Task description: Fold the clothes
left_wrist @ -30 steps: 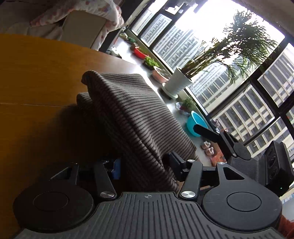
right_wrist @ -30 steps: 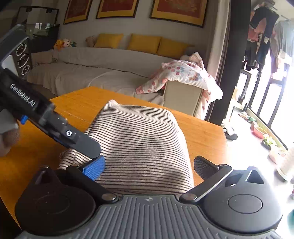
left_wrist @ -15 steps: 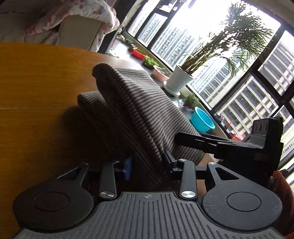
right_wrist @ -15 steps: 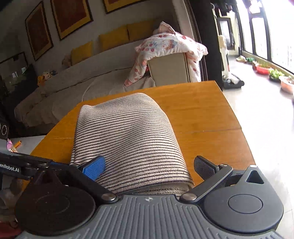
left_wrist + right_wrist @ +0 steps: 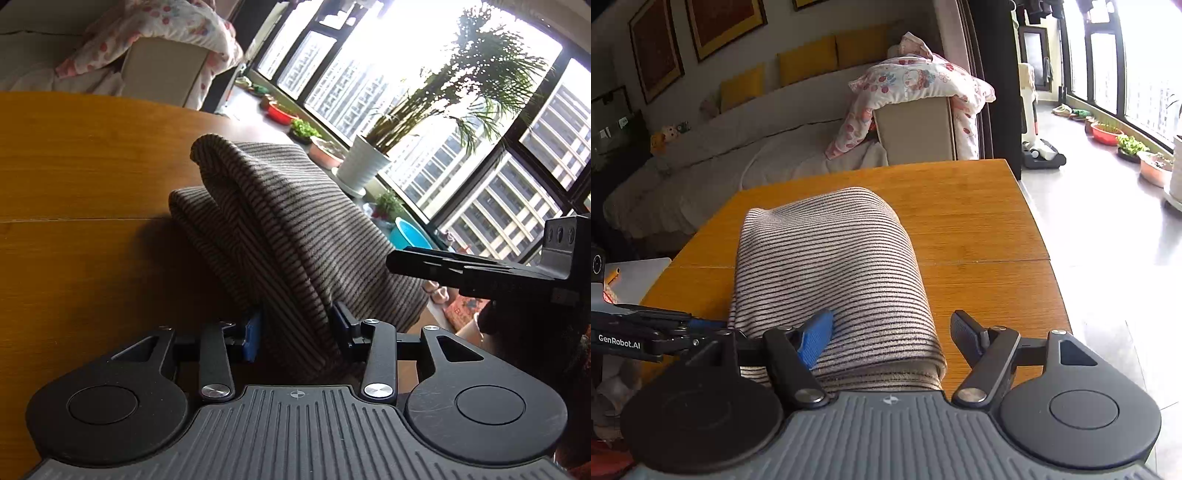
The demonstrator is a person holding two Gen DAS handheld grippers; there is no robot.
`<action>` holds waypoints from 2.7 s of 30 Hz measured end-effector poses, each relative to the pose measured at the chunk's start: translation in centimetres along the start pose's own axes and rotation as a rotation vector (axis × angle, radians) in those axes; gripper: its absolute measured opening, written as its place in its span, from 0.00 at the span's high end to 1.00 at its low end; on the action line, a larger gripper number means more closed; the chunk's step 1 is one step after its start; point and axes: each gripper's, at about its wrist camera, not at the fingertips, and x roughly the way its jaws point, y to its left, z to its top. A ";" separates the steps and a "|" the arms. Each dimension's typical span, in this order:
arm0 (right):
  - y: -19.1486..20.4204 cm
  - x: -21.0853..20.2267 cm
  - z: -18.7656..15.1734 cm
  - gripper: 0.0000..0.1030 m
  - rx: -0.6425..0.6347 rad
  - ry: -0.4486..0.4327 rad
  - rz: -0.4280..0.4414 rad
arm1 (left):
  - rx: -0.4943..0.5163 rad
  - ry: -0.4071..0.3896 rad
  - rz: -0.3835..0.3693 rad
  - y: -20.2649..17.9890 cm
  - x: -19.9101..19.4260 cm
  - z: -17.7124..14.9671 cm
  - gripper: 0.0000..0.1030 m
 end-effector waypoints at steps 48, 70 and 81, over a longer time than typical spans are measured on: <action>-0.3 2.8 -1.3 0.36 0.112 0.028 0.145 | -0.046 -0.034 -0.011 1.7 -3.0 1.0 0.40; -0.4 1.5 -2.6 0.24 0.145 -0.067 0.126 | 0.148 -0.095 0.105 -2.3 -3.0 1.1 0.89; 1.8 2.0 -3.7 0.20 0.045 -0.051 0.078 | 0.093 -0.153 0.094 -0.5 -6.1 1.0 0.68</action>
